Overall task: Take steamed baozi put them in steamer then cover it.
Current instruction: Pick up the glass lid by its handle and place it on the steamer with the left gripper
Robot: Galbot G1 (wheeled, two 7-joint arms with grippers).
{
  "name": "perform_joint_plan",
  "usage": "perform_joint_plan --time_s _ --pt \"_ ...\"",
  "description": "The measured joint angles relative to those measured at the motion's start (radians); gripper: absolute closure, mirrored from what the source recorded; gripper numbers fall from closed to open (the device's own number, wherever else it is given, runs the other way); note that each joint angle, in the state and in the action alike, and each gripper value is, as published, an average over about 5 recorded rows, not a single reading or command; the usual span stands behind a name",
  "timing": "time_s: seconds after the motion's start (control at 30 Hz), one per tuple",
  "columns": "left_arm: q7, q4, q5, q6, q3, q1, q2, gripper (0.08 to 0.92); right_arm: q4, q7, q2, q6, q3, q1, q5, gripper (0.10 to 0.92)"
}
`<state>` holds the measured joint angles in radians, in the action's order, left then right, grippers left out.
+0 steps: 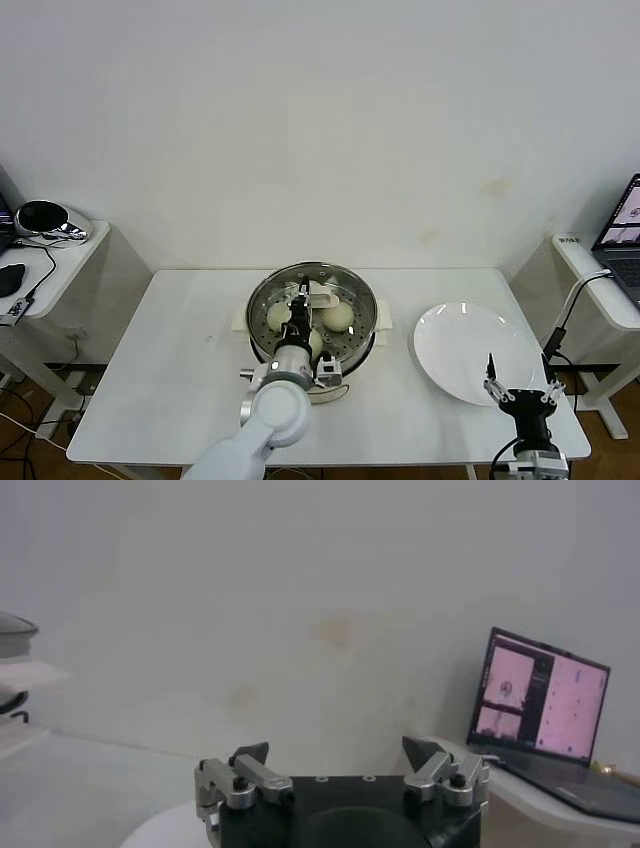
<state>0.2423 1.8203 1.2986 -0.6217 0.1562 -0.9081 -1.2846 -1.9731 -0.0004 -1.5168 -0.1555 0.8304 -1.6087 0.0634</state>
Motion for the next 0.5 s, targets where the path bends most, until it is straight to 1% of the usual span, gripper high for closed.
perform_joint_plan --time_s 0.27,0.5 --pt "-0.028 0.046 -0.029 0.019 -0.02 -0.037 0.017 0.571 0.001 0.0 0.006 0.0 -0.003 0.0 -0.001 0.203" --pt "-0.078 0.145 -0.088 0.046 -0.061 -0.123 0.056 0.363 0.007 0.0 0.009 -0.001 -0.007 0.0 0.001 0.203"
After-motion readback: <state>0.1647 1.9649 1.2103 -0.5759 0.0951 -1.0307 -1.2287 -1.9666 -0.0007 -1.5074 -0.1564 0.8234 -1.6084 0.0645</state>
